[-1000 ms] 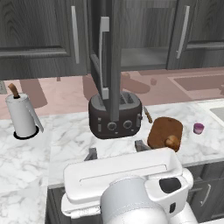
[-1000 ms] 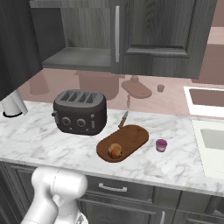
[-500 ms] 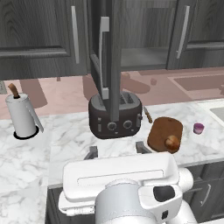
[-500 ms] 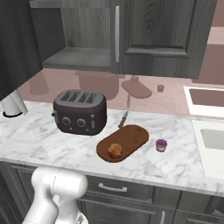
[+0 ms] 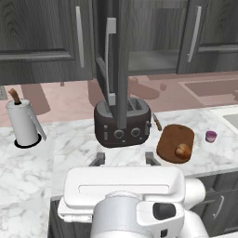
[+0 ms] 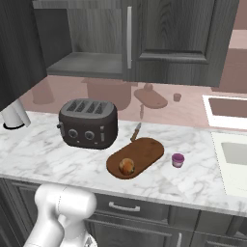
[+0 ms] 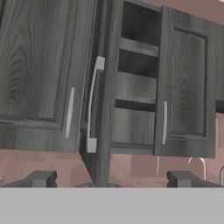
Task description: Pick the bread, place it on the cutting board, pick the jam, place it on the counter, and close the cabinet.
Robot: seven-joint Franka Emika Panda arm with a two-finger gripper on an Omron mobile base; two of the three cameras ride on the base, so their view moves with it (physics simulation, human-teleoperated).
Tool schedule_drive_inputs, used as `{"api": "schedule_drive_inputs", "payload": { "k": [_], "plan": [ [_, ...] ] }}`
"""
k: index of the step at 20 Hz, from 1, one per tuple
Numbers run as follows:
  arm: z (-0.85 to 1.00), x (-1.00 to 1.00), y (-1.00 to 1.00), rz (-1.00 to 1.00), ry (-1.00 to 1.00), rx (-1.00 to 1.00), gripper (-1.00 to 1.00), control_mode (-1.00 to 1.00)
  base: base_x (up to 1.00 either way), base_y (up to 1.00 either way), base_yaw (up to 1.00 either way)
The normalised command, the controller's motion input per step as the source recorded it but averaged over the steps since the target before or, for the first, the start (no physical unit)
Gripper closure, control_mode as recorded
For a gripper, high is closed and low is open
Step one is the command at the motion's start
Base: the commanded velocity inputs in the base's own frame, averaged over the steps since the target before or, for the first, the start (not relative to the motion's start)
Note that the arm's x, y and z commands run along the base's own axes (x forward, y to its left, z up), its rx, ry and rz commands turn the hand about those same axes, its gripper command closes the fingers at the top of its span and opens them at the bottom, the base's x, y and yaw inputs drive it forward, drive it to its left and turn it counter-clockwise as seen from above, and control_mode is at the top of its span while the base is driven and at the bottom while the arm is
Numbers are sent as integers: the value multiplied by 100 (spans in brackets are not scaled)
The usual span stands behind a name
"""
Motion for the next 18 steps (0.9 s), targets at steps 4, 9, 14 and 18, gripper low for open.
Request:
{"api": "schedule_drive_inputs", "payload": {
  "k": [4,9,14,18],
  "plan": [
    [0,0,0,-9,-1,0,-100,-100,0,0,0],
    [0,2,0,-9,-1,0,-100,-100,0,0,0],
    [0,11,0,-7,-1,0,-100,-100,0,0,0],
    [0,19,0,-7,-1,0,-100,-100,0,0,0]
  ]
}}
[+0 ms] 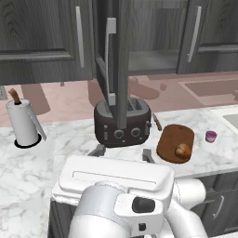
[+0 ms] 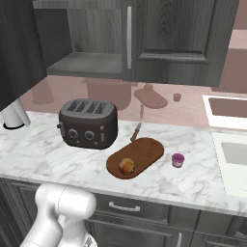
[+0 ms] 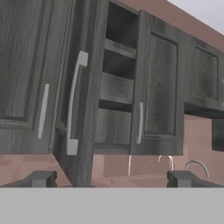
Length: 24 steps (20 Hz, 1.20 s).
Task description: Pick the bread, place it on the cutting board, pick the jam, place it on the counter, and close the cabinet.
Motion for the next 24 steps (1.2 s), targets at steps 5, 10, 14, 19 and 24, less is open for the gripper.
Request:
{"api": "schedule_drive_inputs", "payload": {
  "k": [5,10,14,19,24],
  "plan": [
    [0,23,0,-6,-2,0,-100,-100,0,0,0],
    [0,22,0,-5,-3,0,-100,-100,0,0,0],
    [-1,24,0,-4,-4,0,-100,-100,0,0,0],
    [-3,26,0,-3,-4,0,-100,-100,0,0,0],
    [-3,23,0,-2,-4,0,-100,-100,0,0,0]
  ]
}}
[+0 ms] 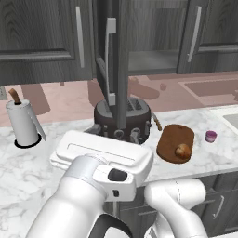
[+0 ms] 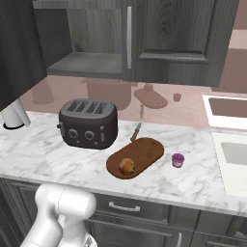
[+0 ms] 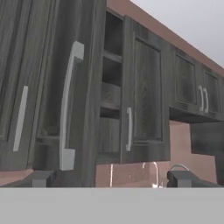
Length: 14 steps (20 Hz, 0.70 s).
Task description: Pick the bread, place it on the cutting board, pick the jam, place it on the counter, and close the cabinet.
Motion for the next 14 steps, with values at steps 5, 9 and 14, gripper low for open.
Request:
{"api": "schedule_drive_inputs", "payload": {
  "k": [5,9,14],
  "plan": [
    [0,23,0,-3,-4,0,-100,-100,0,0,0],
    [0,23,0,-3,-3,0,-100,-100,0,0,0],
    [0,19,0,-3,-4,0,-100,-100,0,0,0]
  ]
}}
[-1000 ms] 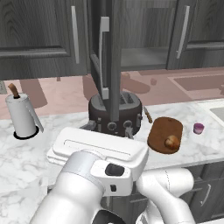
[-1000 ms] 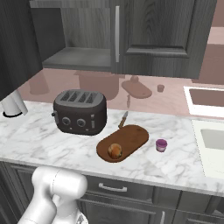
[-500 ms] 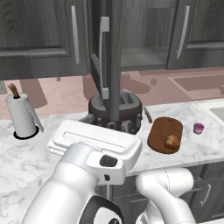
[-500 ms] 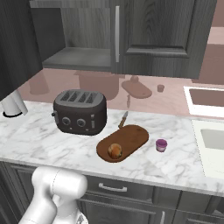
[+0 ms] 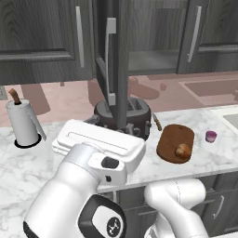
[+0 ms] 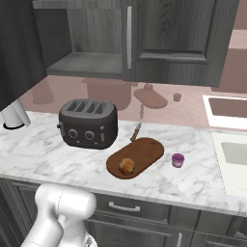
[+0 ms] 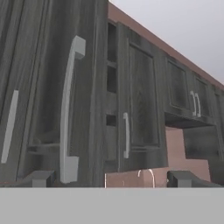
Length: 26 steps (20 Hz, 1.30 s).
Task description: Pick the bread, place it on the cutting board, pick the jam, place it on the counter, and close the cabinet.
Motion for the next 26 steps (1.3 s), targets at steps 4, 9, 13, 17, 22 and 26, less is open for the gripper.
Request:
{"api": "schedule_drive_inputs", "payload": {
  "k": [4,9,13,17,22,26],
  "plan": [
    [-3,12,0,-3,-4,0,-100,-100,0,0,0],
    [-3,12,0,-2,-2,0,-100,-100,0,0,0],
    [-1,16,0,-3,-2,0,-100,-100,0,0,0],
    [-1,18,0,-3,-1,0,-100,-100,0,0,0],
    [-3,19,0,-3,-2,-1,-100,-100,0,0,0],
    [-10,14,0,-3,-4,-4,-100,-100,0,0,0]
  ]
}}
